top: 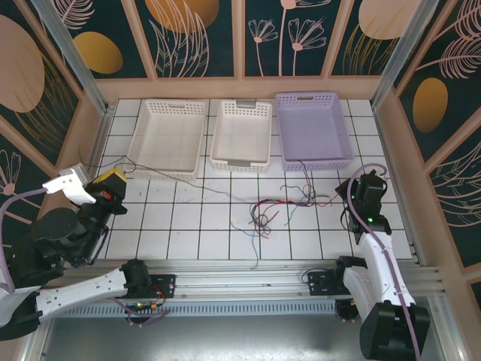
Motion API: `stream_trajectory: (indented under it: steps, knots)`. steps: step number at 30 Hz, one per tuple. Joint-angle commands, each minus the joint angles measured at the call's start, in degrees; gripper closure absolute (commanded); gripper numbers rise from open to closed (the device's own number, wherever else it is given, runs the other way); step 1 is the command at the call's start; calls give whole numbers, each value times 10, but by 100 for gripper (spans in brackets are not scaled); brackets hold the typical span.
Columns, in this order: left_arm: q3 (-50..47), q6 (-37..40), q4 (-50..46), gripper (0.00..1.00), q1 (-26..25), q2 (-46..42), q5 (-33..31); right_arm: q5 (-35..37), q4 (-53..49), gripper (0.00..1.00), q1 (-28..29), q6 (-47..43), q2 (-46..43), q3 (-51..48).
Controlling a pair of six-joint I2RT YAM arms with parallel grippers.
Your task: Untangle the cables
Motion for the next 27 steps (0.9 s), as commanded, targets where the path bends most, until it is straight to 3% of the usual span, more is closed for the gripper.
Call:
stream_trajectory:
  steps: [1, 8, 14, 27]
  knots:
    - [40, 59, 26, 100, -1, 33, -33, -5, 23, 100, -5, 3, -10, -12]
    - [122, 165, 97, 100, -1, 66, -73, 0, 36, 100, -12, -3, -9, -38]
    - [183, 232, 145, 100, -1, 114, -69, -13, 52, 100, -13, 4, -9, -47]
    - [148, 386, 301, 100, -1, 176, -86, -126, 131, 100, -12, 4, -42, -69]
